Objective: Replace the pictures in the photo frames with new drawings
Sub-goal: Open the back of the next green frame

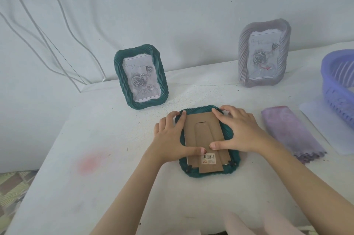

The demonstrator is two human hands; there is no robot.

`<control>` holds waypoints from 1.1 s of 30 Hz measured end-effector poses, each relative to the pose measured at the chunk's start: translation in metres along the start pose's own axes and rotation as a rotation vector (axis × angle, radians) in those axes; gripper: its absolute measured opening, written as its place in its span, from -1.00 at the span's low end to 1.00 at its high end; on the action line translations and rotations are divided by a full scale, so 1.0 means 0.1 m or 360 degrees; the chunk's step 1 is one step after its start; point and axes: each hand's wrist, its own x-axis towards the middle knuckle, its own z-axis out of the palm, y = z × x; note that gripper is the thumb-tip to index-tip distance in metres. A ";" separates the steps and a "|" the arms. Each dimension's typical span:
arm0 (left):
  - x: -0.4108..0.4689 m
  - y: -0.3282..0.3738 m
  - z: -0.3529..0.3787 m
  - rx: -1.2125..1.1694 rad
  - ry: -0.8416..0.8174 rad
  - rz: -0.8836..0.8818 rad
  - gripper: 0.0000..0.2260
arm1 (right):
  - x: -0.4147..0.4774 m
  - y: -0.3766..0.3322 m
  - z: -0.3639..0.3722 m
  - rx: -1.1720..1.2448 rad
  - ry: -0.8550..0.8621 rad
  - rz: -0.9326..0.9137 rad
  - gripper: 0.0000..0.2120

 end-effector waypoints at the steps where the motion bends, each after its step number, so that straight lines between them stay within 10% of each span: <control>1: -0.03 0.00 0.03 -0.0041 0.0047 0.0007 0.09 | -0.01 0.02 0.02 0.0020 0.0039 -0.0004 0.08; 15: -0.65 -0.05 0.13 -0.0883 0.0267 0.0127 -0.58 | -0.75 0.01 0.22 0.0690 0.0421 -0.0211 -0.51; 33: -0.80 0.07 0.22 -0.0976 0.0291 -0.0050 -0.78 | -0.90 -0.03 0.40 0.0763 0.0551 -0.0160 -0.76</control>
